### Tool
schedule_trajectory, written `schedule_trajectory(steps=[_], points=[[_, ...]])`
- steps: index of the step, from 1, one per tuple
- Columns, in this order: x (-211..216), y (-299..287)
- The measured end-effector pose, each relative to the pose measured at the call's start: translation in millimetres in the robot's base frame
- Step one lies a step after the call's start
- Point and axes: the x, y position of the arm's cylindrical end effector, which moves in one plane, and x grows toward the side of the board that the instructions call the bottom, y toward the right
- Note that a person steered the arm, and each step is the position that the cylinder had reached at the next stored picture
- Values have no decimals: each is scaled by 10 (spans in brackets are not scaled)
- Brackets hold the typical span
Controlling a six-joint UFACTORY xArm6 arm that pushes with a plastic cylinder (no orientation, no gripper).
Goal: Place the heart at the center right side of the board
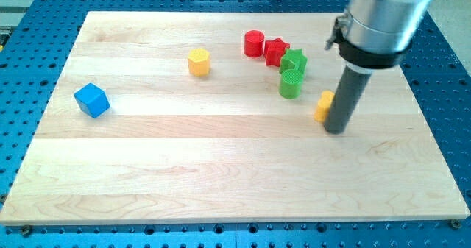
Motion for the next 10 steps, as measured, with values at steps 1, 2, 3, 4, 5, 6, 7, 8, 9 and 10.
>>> schedule_trajectory(steps=[1, 2, 3, 4, 5, 6, 7, 8, 9, 10], points=[[-176, -22], [-187, -403], [-192, -769], [-280, -669], [-464, -156], [-582, 223], [-582, 176], [-675, -193], [-921, -338], [-1113, 41]])
